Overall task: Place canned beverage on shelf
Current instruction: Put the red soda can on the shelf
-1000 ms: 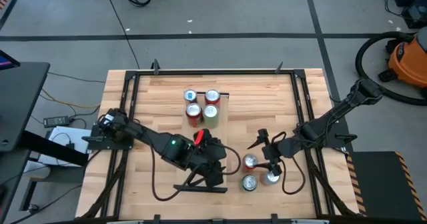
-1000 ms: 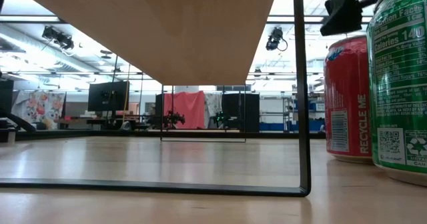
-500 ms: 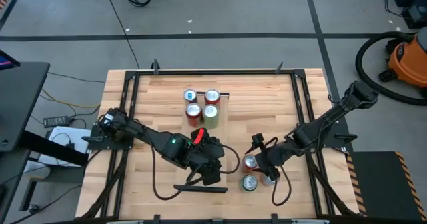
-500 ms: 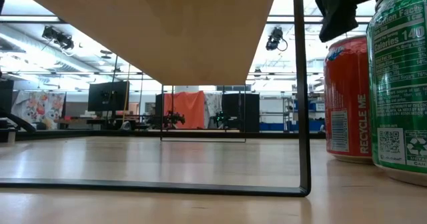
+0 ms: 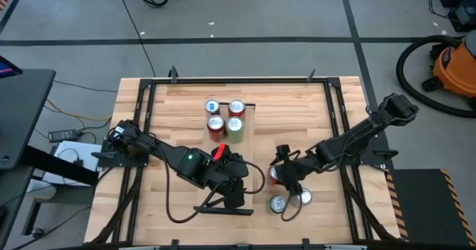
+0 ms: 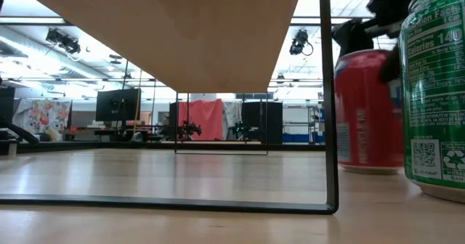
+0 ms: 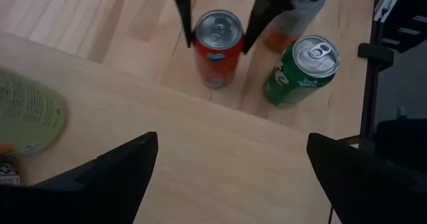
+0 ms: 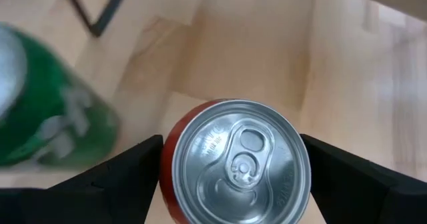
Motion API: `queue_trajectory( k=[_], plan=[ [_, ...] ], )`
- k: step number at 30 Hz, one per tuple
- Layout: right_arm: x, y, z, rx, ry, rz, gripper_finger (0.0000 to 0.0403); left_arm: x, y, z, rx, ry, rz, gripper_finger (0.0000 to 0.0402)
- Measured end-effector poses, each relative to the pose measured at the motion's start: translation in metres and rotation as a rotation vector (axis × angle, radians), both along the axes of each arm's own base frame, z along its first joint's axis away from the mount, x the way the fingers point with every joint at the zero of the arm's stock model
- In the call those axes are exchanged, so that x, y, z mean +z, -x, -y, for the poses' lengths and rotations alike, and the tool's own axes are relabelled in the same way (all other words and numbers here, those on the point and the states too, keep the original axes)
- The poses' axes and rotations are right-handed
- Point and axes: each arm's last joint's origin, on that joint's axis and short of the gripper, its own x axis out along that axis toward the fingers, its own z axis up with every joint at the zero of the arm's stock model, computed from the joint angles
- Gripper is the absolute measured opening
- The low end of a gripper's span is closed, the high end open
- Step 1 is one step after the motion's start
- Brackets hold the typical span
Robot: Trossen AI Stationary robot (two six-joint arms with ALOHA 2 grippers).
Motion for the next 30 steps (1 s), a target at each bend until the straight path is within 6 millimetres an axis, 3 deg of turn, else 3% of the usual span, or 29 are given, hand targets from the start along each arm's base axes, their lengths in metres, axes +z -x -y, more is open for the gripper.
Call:
queue_trajectory(
  k=[9, 20, 30],
  plan=[
    [0.000, -0.008, 0.029, -0.287, -0.028, 0.024, 0.0346, 0.000, -0.005, -0.011, 0.036, 0.005, 0.007, 0.0396],
    [0.002, -0.020, 0.069, -0.504, -0.016, 0.085, 0.0346, 0.001, -0.010, -0.019, 0.066, 0.019, 0.024, 0.0396],
    [0.002, -0.021, 0.073, -0.415, -0.015, 0.059, 0.0346, 0.001, -0.010, -0.018, 0.063, 0.021, 0.023, 0.0396]
  ],
)
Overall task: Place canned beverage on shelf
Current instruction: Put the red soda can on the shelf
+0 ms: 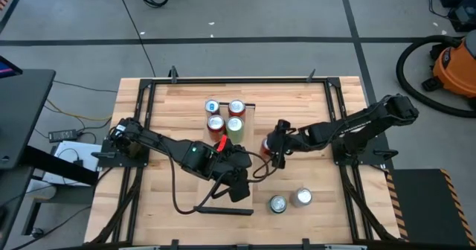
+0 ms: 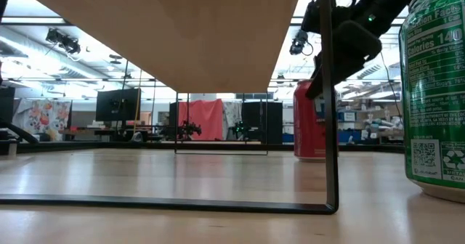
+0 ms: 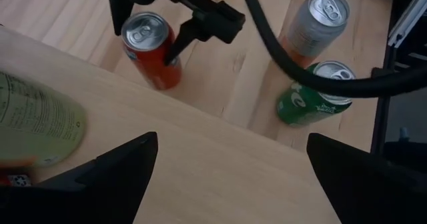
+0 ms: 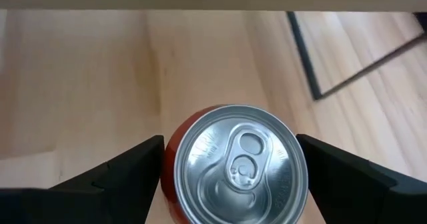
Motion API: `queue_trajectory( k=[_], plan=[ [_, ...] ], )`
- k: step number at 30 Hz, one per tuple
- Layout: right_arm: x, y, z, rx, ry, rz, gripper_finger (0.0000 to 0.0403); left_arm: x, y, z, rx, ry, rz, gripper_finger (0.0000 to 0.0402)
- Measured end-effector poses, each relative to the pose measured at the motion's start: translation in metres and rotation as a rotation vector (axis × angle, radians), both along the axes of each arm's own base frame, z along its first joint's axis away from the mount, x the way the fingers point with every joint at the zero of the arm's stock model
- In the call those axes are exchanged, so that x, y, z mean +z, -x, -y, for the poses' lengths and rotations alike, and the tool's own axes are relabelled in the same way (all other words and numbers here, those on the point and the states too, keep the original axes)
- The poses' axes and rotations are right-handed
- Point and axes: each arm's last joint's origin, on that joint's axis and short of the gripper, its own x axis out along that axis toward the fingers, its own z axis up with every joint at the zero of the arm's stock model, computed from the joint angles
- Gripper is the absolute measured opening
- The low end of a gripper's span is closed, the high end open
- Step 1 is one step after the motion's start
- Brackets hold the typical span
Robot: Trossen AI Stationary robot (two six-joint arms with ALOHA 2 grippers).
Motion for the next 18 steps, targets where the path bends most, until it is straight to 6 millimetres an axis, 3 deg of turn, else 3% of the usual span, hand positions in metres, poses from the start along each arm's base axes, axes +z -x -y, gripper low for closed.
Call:
queue_trajectory(
  k=[5, 13, 18],
  plan=[
    [0.000, 0.000, -0.001, 0.065, -0.015, -0.016, 0.0346, 0.000, 0.000, 0.001, -0.003, 0.023, -0.002, 0.0396],
    [0.001, 0.000, -0.018, 0.330, 0.003, -0.033, 0.0346, -0.001, 0.001, 0.008, -0.064, 0.127, -0.031, 0.0396],
    [0.000, 0.001, -0.018, 0.259, -0.057, -0.029, 0.0346, -0.001, 0.001, 0.008, -0.054, 0.136, -0.029, 0.0396]
  ],
)
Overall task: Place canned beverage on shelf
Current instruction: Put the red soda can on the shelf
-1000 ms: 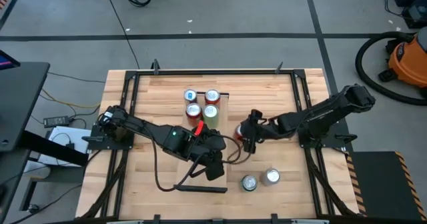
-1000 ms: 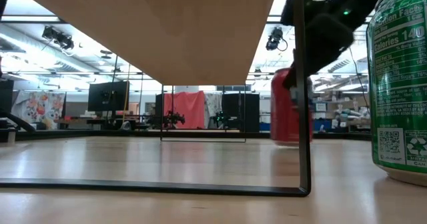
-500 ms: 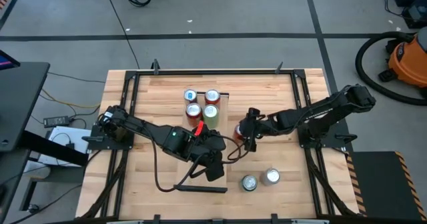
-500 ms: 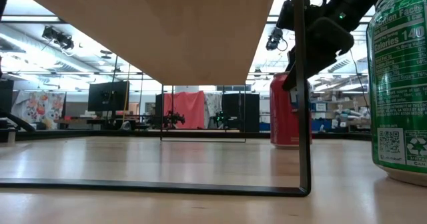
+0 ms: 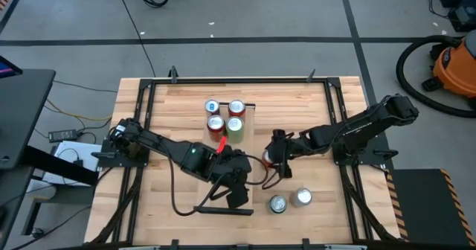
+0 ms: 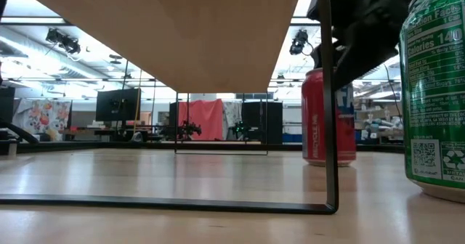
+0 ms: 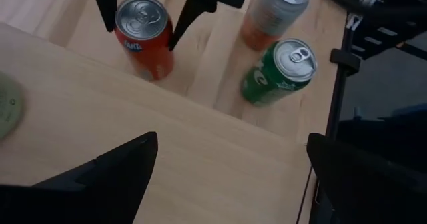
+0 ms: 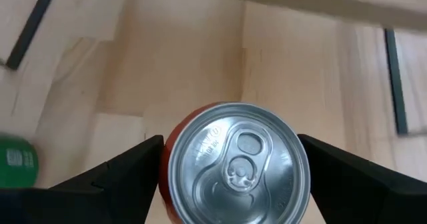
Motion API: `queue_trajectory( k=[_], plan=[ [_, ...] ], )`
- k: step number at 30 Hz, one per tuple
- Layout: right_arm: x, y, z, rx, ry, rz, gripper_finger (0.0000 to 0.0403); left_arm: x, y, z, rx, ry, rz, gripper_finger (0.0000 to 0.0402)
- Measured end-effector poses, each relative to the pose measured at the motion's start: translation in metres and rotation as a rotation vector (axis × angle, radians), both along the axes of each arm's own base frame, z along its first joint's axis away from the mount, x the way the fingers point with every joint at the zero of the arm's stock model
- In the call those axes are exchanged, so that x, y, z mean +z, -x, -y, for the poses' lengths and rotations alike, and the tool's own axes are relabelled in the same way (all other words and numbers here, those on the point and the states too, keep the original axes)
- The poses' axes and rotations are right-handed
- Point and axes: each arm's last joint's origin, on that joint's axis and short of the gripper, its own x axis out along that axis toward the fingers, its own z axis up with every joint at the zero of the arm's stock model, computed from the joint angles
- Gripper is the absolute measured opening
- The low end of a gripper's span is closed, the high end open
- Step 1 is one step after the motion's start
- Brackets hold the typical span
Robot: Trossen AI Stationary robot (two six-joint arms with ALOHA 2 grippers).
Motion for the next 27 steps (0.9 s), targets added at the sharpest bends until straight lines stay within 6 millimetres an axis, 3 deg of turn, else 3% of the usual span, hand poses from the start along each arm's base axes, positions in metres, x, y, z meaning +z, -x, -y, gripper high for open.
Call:
queue_trajectory(
  k=[5, 8, 19, 27],
  plan=[
    [-0.003, 0.004, 0.008, -0.234, 0.024, -0.022, 0.0346, 0.000, 0.000, -0.001, 0.003, -0.001, 0.000, 0.0396],
    [-0.004, 0.006, 0.011, -0.287, 0.053, -0.026, 0.0346, 0.000, -0.001, -0.003, 0.008, 0.000, 0.000, 0.0396],
    [-0.001, 0.008, 0.011, -0.206, 0.080, -0.049, 0.0357, 0.000, -0.001, -0.003, 0.009, -0.001, 0.000, 0.0396],
    [0.025, 0.015, 0.006, -0.128, 0.080, 0.010, 0.0380, 0.000, -0.001, -0.003, 0.009, -0.001, 0.000, 0.0396]
  ],
)
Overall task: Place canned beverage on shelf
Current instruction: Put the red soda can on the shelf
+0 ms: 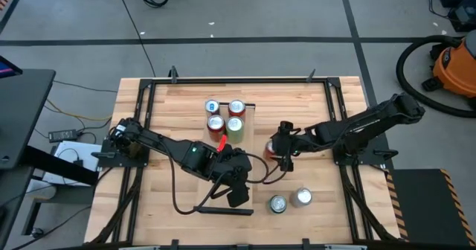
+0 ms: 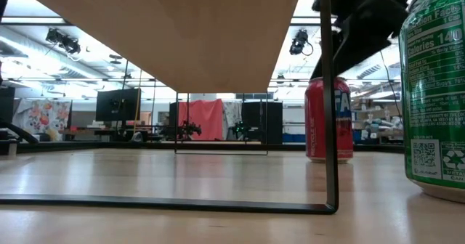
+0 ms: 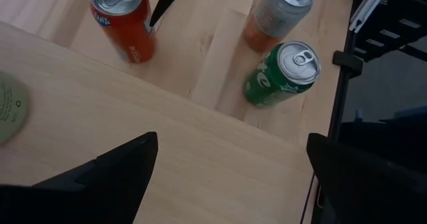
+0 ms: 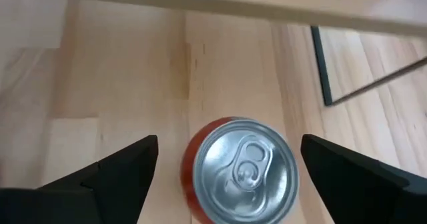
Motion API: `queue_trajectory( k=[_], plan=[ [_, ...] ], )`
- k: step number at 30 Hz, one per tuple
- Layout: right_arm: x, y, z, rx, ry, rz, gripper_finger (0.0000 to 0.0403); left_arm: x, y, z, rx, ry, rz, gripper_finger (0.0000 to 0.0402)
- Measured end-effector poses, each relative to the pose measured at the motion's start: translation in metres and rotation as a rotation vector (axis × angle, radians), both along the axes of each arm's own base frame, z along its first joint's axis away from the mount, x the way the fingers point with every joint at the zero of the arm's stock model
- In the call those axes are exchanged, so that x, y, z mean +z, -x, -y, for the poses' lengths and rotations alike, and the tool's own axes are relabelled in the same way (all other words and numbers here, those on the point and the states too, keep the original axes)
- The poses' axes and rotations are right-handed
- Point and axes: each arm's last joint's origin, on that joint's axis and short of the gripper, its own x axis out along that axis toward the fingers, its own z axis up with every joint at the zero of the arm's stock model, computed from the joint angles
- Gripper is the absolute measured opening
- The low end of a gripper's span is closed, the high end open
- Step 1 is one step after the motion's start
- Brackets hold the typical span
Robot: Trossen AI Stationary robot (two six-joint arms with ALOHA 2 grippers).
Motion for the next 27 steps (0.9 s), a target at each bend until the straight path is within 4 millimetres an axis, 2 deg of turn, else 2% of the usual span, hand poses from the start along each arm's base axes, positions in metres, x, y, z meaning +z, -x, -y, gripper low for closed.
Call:
queue_trajectory(
  k=[6, 13, 17, 21, 27],
  plan=[
    [0.013, 0.011, -0.002, 0.062, 0.025, 0.020, 0.0381, 0.000, 0.000, 0.000, -0.035, -0.029, -0.001, 0.0396],
    [0.016, 0.015, 0.000, 0.107, 0.037, 0.006, 0.0381, 0.000, 0.004, 0.003, -0.095, -0.232, 0.008, 0.0396],
    [0.017, 0.005, 0.003, 0.113, 0.033, -0.039, 0.0381, 0.000, 0.006, 0.010, -0.121, -0.315, 0.025, 0.0396],
    [0.021, -0.009, 0.003, 0.144, 0.072, -0.095, 0.0381, -0.001, 0.012, 0.025, -0.138, -0.375, 0.040, 0.0396],
    [0.017, -0.028, 0.008, 0.229, 0.077, -0.231, 0.0381, -0.022, 0.021, 0.045, -0.145, -0.451, 0.031, 0.0396]
  ],
)
